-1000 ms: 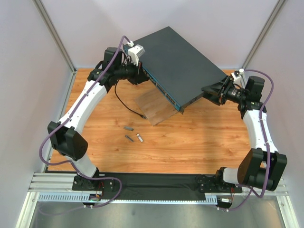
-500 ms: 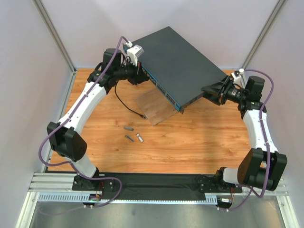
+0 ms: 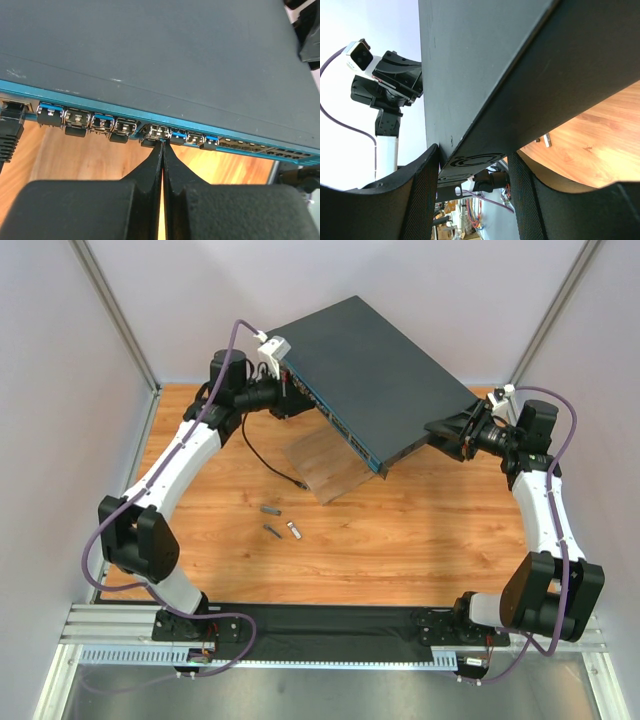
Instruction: Insert the plug into the switch port
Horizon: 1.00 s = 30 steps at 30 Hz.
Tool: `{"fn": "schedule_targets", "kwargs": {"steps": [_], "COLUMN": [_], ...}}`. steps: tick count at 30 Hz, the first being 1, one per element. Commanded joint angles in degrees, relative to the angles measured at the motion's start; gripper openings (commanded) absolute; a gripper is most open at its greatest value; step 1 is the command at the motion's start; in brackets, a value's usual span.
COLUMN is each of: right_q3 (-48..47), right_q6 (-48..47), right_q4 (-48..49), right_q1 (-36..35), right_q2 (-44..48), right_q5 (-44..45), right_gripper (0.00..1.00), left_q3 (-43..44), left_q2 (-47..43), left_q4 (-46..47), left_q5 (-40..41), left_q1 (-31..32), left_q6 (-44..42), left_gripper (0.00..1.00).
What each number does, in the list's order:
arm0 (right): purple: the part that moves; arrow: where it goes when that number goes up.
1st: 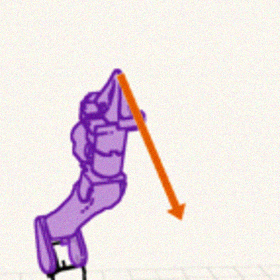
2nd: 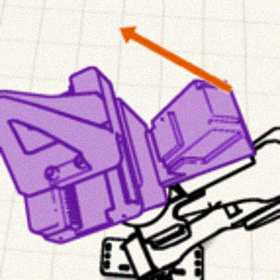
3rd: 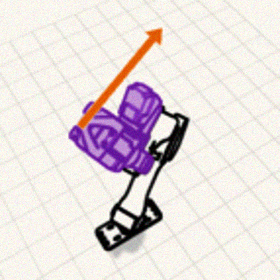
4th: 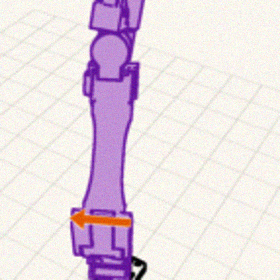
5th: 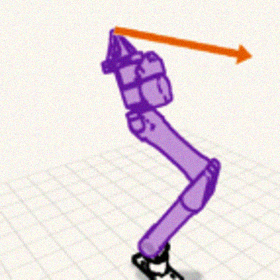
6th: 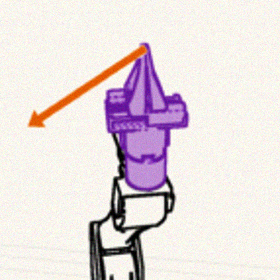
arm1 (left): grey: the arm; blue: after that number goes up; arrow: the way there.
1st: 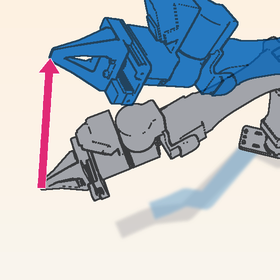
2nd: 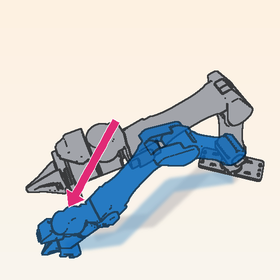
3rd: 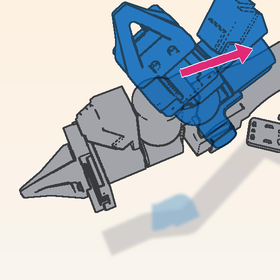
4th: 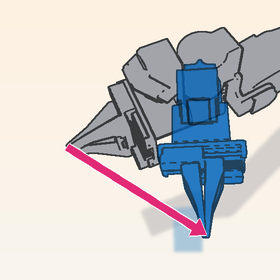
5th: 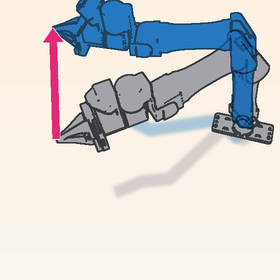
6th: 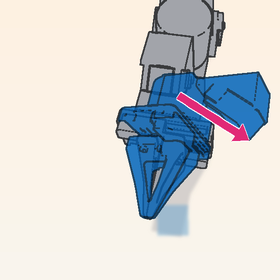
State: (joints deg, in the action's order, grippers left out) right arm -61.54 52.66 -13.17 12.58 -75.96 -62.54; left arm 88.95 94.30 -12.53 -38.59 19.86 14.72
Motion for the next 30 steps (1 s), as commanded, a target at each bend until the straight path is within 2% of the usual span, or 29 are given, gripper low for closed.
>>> {"fn": "schedule_targets", "kwargs": {"steps": [1, 5, 8, 11, 15, 17, 19, 20, 21, 23, 24, 26, 27, 29, 30], "right_q3": [-0.60, -0.60, -0.95, -1.65, -2.27, -2.97, -3.41, -3.50, -3.59, -3.59, -3.85, -4.29, -4.47, -5.26, -5.61], "right_q6": [-6.17, -6.43, -6.78, -7.49, -8.19, -9.07, -9.77, -10.47, -10.74, -11.61, -12.05, -13.20, -14.42, -15.74, -16.97], "right_q4": [2.71, 2.45, 2.10, 1.22, 0.60, -0.62, -1.59, -2.21, -2.30, -3.17, -3.61, -5.89, -6.69, -8.96, -9.76], "right_q1": [-0.45, -0.45, -0.45, -0.36, -0.36, -0.36, -0.36, -0.36, -0.36, -0.36, -0.36, -0.36, -0.36, -0.36, -0.36], "right_q2": [-2.52, -2.35, -2.17, -1.91, -1.82, -2.00, -2.00, -2.00, -1.82, -1.29, -1.03, -0.68, -0.50, 0.11, 0.38], "right_q5": [10.69, 10.95, 11.30, 11.83, 12.09, 12.27, 12.45, 12.45, 12.53, 12.71, 12.80, 13.32, 13.41, 14.03, 14.38], "right_gripper": [0.00, 0.00, 0.00, 0.00, 0.00, 0.00, 0.05, 0.08, 0.17, 0.25, 0.35, 0.48, 0.58, 0.69, 0.78], "left_q3": [-1.49, -2.72, -3.60, -5.80, -10.44, -12.21, -13.01, -13.18, -13.45, -14.32, -15.37, -16.52, -17.48, -18.72, -20.29], "left_q2": [6.33, 6.60, 4.50, -0.77, -10.77, -14.13, -17.83, -18.71, -20.11, -21.26, -21.79, -22.14, -21.80, -21.27, -20.57], "left_q4": [19.11, 21.41, 19.22, 13.61, 1.24, -5.26, -9.42, -14.40, -16.88, -22.85, -24.71, -29.27, -30.61, -32.72, -33.16], "left_q5": [4.49, 3.61, 1.77, -1.39, -4.83, -5.53, -6.23, -7.19, -7.20, -7.03, -6.85, -6.76, -6.42, -4.93, -4.40], "left_q1": [1.85, 1.85, 1.50, 0.36, -3.15, -4.82, -5.79, -6.49, -6.76, -6.94, -6.94, -6.94, -6.85, -6.85, -6.85], "left_q6": [3.12, 3.83, 1.46, -3.72, -9.96, -14.71, -18.84, -23.55, -25.77, -34.09, -37.36, -42.56, -48.06, -52.75, -55.21], "left_gripper": [0.04, 0.08, 0.12, 0.24, 0.41, 0.45, 0.49, 0.49, 0.50, 0.50, 0.51, 0.52, 0.53, 0.53, 0.53]}}
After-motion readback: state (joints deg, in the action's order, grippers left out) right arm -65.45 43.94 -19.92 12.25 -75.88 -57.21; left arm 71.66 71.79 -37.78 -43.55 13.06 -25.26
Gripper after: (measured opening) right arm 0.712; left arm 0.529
